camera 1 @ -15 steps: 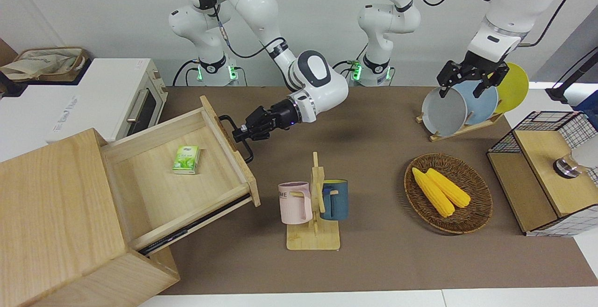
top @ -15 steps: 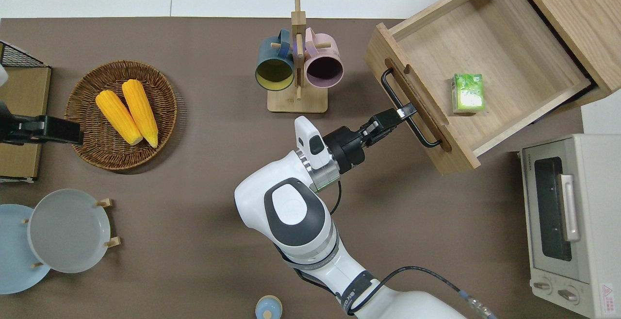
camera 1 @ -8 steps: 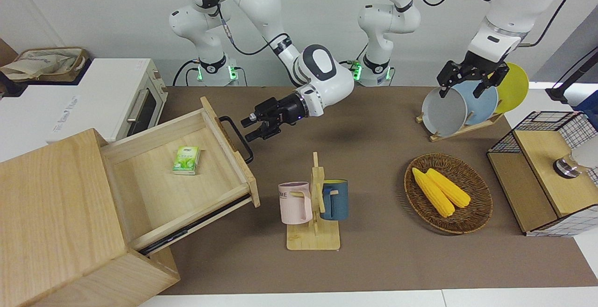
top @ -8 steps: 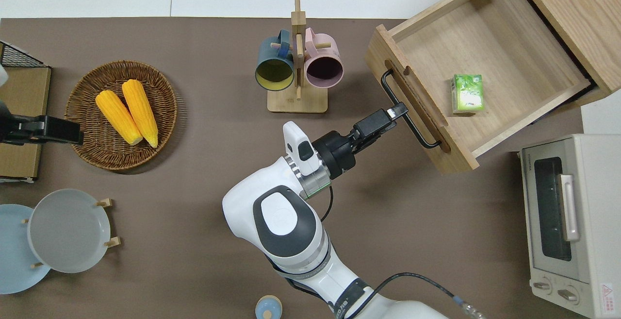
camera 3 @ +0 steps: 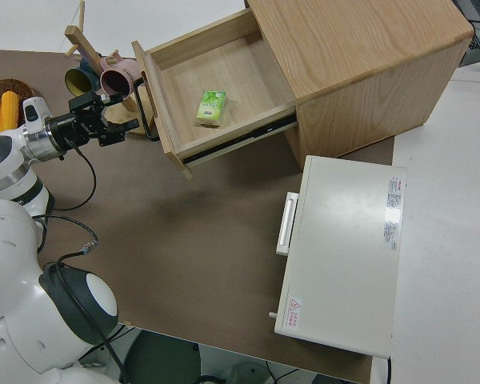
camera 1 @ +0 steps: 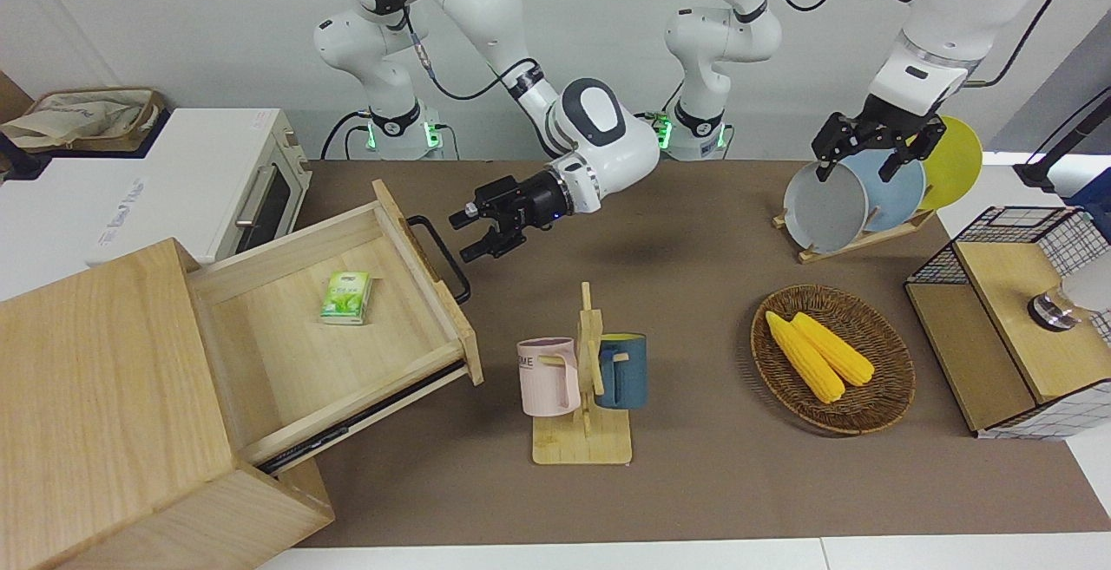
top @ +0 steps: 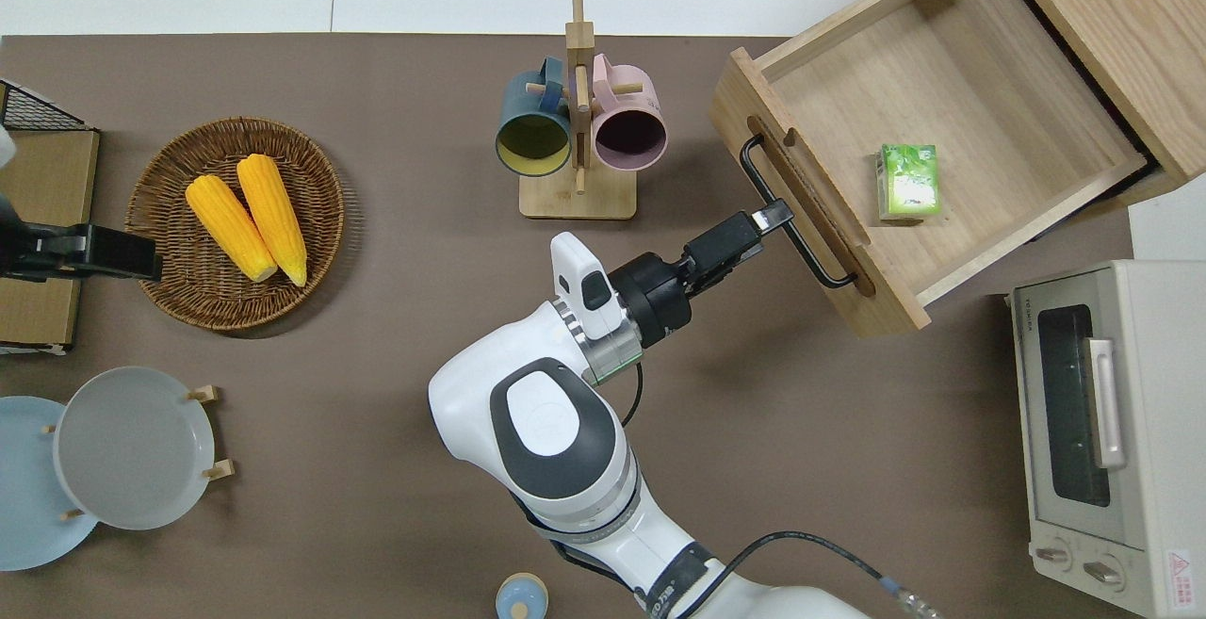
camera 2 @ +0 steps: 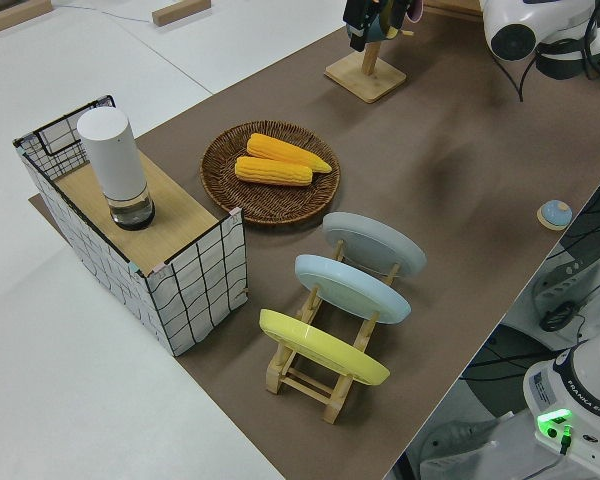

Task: Slide drawer open with right arm
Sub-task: 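Open the right gripper and release the drawer handle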

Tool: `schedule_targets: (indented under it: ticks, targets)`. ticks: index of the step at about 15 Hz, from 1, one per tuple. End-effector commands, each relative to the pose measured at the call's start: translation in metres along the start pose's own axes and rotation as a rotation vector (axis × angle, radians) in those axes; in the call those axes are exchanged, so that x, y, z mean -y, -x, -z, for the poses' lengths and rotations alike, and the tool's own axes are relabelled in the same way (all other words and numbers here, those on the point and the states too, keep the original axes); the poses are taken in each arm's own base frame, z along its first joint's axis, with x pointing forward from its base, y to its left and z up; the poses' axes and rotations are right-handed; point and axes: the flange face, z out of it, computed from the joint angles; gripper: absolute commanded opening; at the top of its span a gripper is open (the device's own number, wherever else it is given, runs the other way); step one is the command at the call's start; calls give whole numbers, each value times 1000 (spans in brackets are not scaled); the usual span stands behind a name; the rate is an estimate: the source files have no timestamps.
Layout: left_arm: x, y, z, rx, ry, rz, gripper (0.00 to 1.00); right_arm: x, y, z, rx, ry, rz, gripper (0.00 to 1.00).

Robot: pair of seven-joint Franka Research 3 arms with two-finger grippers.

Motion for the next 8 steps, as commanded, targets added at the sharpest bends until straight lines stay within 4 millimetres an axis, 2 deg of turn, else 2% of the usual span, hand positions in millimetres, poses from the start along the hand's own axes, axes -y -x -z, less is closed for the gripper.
schedule_targets:
  ticks: [1, 8]
  targets:
    - [0, -4, 2, -7, -16, -8, 995, -2, 3, 13, 22, -91, -54, 983]
    - [0, -4, 2, -7, -14, -8, 995, -42, -3, 30, 80, -402, -150, 985]
